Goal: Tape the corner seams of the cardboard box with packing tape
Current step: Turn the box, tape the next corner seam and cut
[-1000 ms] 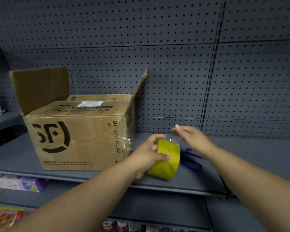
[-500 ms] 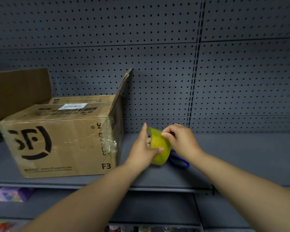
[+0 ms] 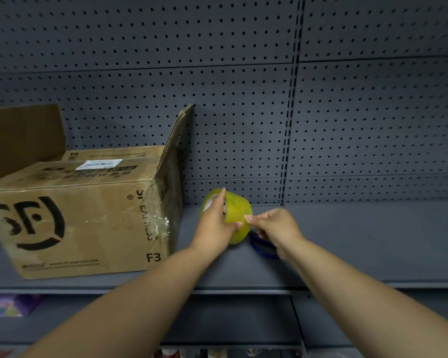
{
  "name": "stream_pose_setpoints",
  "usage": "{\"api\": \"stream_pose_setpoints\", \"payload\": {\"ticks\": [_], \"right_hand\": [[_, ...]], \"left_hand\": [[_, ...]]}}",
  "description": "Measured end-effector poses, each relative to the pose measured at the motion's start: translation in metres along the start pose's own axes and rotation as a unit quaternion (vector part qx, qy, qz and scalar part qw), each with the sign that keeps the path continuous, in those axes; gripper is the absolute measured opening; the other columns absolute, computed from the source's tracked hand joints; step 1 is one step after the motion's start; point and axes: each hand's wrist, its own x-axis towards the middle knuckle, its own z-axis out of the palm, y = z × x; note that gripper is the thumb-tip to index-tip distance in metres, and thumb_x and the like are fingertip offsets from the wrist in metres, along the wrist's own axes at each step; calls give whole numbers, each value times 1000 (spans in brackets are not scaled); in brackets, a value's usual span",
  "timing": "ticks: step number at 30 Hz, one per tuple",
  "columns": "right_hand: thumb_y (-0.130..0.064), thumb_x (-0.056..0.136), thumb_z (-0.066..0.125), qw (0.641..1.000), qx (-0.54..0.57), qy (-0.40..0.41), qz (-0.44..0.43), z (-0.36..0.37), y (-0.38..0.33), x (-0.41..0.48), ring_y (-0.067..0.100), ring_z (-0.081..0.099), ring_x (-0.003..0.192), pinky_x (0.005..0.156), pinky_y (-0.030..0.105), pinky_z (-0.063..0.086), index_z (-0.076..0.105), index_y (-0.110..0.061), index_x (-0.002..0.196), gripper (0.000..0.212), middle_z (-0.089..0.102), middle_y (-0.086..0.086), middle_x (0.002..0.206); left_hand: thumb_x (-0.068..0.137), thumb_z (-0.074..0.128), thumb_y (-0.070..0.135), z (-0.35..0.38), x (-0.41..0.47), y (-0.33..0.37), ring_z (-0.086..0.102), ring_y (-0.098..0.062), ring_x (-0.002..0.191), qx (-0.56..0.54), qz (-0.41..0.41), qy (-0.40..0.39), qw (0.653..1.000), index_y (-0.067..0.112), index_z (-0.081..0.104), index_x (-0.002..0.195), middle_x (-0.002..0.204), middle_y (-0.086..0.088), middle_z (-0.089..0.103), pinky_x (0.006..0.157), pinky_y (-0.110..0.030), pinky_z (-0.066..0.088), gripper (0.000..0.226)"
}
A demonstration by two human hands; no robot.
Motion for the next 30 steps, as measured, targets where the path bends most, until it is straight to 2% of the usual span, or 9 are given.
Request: {"api": "stream_pose_setpoints", "payload": {"ticks": [2, 4, 7, 11, 16, 20, 24, 27, 30], "right_hand": [[-31, 69, 80, 991, -121, 52, 10, -5, 6, 3, 18, 43, 62, 55, 26, 31, 52, -10, 73, 36, 48, 0, 62], [-37, 68, 79, 978, -180, 94, 35, -15, 14, 4, 19, 43, 64, 52, 29, 30, 47, -11, 71, 42, 45, 3, 67], [-37, 74, 74, 984, -144, 91, 47, -21, 25, 4, 20, 40, 53, 51, 28, 31, 47, -11, 59, 40, 46, 7, 57], [-27, 79, 68, 990, -107, 84, 36, -14, 28, 2, 26, 53, 67, 65, 35, 46, 51, -14, 68, 25, 59, 12, 72], [-23, 87, 60, 989, -109, 89, -38, 5, 16, -7, 26, 60, 77, 73, 36, 51, 55, -14, 77, 14, 57, -1, 69], [-20, 91, 54, 979, -98, 131, -121, 31, -3, -26, 21, 55, 71, 63, 26, 37, 60, -10, 80, 16, 58, 0, 68], [-23, 90, 55, 970, -83, 135, -186, 81, -22, -44, 17, 60, 81, 66, 24, 40, 68, -12, 90, 17, 68, 2, 84], [-22, 91, 55, 959, -67, 141, -238, 122, -34, -57, 19, 61, 92, 79, 24, 42, 70, -10, 100, 22, 70, 6, 97], [-21, 93, 52, 950, -53, 173, -256, 159, -36, -63, 15, 58, 100, 82, 8, 35, 65, -8, 114, 29, 67, 6, 109]], "left_hand": [[81, 68, 10, -4, 1, 0, 40, -22, 131, 48, 2, -4, 999, 19, 19, 147, 145, -8, 39, 104, -26, 31, 83], [83, 66, 11, -9, 5, -2, 43, -25, 128, 101, -4, -3, 995, 15, 23, 145, 141, -11, 44, 101, -27, 33, 75], [85, 62, 12, -15, 7, -7, 52, -28, 114, 222, 16, -40, 974, 11, 32, 136, 125, -14, 55, 90, -28, 39, 59], [90, 53, 11, -8, 5, -21, 56, -20, 89, 336, 37, -100, 936, 10, 36, 131, 100, -9, 59, 85, -35, 45, 44], [86, 46, 1, -10, 0, -16, 36, -28, 132, 378, 43, -173, 909, 4, 36, 138, 144, -14, 37, 108, -31, 27, 53], [85, 43, 10, -58, -20, 4, 56, -26, 111, 346, 238, -86, 904, 10, 60, 117, 120, -8, 60, 95, -33, 44, 36], [73, 55, 17, -132, -18, 15, 68, -22, 87, 484, 451, -47, 748, 15, 71, 95, 93, -2, 72, 81, -33, 54, 27], [70, 66, 13, -167, -2, 11, 68, -19, 96, 571, 492, -65, 654, 17, 74, 90, 93, 0, 74, 98, -38, 41, 23], [67, 78, 17, -183, 15, 5, 65, -17, 104, 614, 516, -102, 589, 21, 74, 90, 95, 4, 73, 110, -34, 23, 25]]}}
